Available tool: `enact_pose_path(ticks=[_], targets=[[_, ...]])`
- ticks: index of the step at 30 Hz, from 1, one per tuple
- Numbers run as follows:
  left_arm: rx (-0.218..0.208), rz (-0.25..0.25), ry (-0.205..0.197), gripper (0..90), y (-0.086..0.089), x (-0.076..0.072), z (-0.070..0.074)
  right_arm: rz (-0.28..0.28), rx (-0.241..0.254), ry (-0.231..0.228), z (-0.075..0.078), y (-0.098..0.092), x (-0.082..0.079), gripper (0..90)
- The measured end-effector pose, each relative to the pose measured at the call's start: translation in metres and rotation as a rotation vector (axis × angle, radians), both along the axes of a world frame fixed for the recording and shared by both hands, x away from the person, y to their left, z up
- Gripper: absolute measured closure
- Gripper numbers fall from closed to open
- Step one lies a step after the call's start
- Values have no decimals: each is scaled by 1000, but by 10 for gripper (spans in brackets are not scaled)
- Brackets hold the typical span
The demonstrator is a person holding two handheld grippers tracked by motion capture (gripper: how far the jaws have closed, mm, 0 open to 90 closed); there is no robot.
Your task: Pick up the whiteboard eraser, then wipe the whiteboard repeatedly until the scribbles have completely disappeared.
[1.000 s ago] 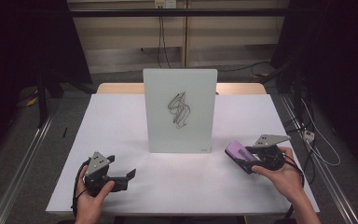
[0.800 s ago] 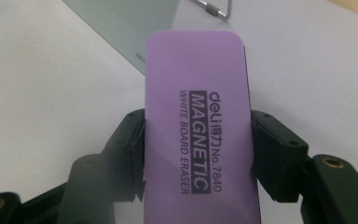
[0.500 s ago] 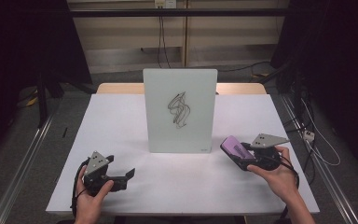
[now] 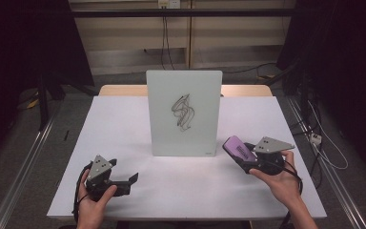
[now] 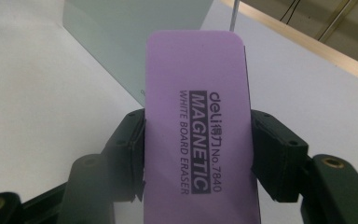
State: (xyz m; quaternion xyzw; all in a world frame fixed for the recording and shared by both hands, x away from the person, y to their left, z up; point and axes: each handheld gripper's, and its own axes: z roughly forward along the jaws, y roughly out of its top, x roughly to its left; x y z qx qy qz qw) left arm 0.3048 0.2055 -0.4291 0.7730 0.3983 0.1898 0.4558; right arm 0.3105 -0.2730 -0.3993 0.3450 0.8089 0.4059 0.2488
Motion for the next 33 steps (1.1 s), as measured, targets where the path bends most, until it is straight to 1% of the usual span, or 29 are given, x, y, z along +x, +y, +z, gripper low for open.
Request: enact_pose_path(ticks=[2,5,7,8,11,14,15,16,18,22,23,25,26,27,29,30,31,32,33], targets=[[10,-8,8,60,0,1,-1,6,5,-13,3,0,-1,408],[1,-8,9,60,0,2,-1,19,30,-35,8,1,-3,408],[1,-15,15,59,1,2,-2,39,43,-55,11,3,-3,408],[-3,-14,16,60,3,3,-2,42,38,-63,13,4,-3,408],[-11,0,23,61,5,4,-2,56,43,-76,16,8,-4,408],[-3,-1,13,61,3,5,-2,69,43,-79,15,13,-6,408],[10,-10,13,60,2,5,-1,76,39,-79,15,14,-7,408],[15,-10,10,60,1,5,-1,77,33,-82,15,14,-8,408],[23,-20,17,60,-2,4,-2,82,36,-86,16,14,-11,408],[26,-21,15,60,-3,5,-2,80,49,-97,20,15,-12,409],[22,-20,17,60,-2,6,-2,84,46,-101,21,16,-11,409],[24,-20,21,60,0,7,-3,86,46,-102,22,19,-11,408],[9,-14,27,60,0,7,-4,89,42,-101,22,22,-10,409],[12,-22,32,60,1,7,-5,93,34,-102,22,25,-9,409],[11,-18,38,60,1,8,-5,105,26,-100,23,31,-8,409],[6,-20,36,60,2,7,-5,109,21,-103,24,35,-7,409],[10,-23,35,60,2,7,-5,117,16,-105,25,39,-6,409],[-1,-22,34,60,1,7,-5,123,14,-110,26,43,-5,408],[2,-22,32,60,1,7,-4,129,12,-115,27,46,-4,409]])
